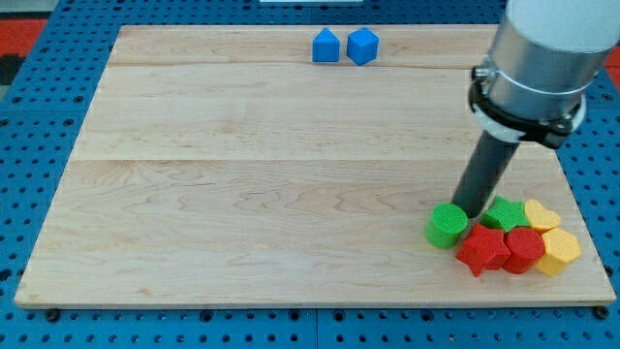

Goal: Move the blue cube to the top of the green circle

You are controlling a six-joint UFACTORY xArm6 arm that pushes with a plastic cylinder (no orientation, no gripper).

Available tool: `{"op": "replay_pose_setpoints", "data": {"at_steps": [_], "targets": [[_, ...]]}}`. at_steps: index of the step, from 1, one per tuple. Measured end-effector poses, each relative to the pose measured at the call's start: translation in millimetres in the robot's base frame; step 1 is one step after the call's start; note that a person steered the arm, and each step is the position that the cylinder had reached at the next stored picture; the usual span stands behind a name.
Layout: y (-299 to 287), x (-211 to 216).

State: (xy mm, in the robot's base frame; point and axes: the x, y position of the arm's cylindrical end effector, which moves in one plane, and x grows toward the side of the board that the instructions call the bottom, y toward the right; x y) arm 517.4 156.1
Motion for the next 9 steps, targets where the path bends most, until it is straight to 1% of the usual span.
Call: {"op": "replay_pose_setpoints", "data": {"at_steps": [1,2,3,4,5,7,9], "targets": [[-33,-10],[-59,-43],[-74,-39],[-74,-4],[-64,8],[-56,9],[-38,1]]}}
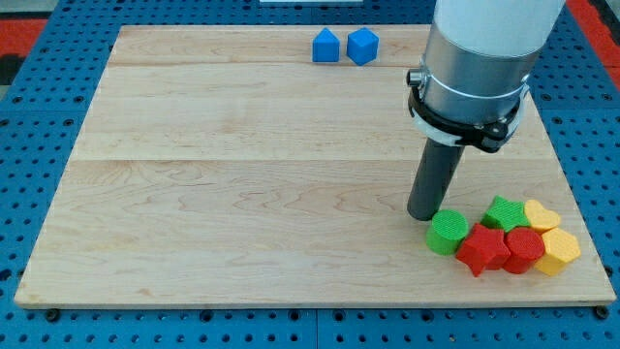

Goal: Move the blue cube to the top of the green circle

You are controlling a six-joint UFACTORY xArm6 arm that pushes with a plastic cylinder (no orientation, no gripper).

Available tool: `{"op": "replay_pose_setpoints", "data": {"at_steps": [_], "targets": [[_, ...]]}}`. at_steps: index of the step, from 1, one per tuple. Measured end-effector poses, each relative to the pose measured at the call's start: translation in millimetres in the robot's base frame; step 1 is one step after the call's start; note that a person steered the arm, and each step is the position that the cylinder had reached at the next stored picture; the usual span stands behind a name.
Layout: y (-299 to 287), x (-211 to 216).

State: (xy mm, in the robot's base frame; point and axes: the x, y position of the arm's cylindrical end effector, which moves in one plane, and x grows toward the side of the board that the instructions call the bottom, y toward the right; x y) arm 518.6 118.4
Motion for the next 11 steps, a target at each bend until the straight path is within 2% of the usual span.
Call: {"op": "replay_pose_setpoints", "data": {"at_steps": [1,2,4,5,6,7,9,11], "targets": [[-20,-11],[-89,-44],[-211,-164],[-234,-239],[-228,-314],[-208,-326],[-63,-314],[-22,-247]]}}
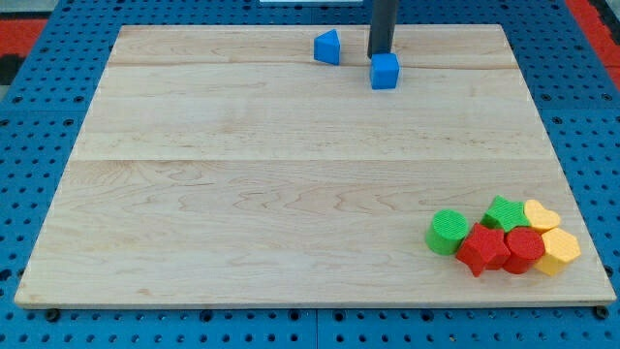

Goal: Move the blue cube to the top of the green circle

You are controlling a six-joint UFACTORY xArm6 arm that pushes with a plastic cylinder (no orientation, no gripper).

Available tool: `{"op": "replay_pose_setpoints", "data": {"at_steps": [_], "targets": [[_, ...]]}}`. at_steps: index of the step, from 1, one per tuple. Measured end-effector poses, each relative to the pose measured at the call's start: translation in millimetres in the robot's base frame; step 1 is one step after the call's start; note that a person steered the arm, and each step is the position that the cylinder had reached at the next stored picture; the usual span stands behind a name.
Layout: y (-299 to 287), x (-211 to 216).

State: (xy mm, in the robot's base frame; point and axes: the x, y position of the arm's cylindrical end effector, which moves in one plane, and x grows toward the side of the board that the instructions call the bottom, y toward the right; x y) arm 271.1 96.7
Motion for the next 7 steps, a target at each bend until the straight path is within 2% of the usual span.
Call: {"op": "replay_pose_setpoints", "data": {"at_steps": [3,5,7], "targets": [[24,95],[-2,154],[-70,154]]}}
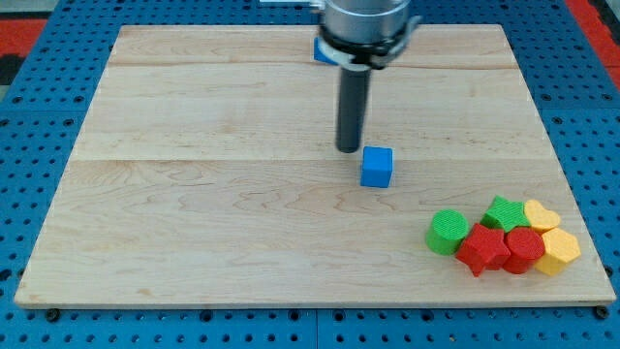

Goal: Move the blue cube to the top of the green circle

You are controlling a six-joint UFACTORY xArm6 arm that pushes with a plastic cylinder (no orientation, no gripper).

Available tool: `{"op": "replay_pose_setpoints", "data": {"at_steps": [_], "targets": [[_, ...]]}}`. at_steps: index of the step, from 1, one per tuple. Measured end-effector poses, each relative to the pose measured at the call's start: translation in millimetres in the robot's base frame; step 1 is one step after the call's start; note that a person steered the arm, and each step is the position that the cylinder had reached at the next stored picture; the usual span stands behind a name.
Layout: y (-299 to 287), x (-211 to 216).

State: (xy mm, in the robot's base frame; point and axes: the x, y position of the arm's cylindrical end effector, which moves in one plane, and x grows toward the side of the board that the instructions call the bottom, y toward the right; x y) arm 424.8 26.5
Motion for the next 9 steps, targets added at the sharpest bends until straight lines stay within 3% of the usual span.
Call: {"op": "replay_pose_setpoints", "data": {"at_steps": [7,9], "targets": [[80,83],[-41,63]]}}
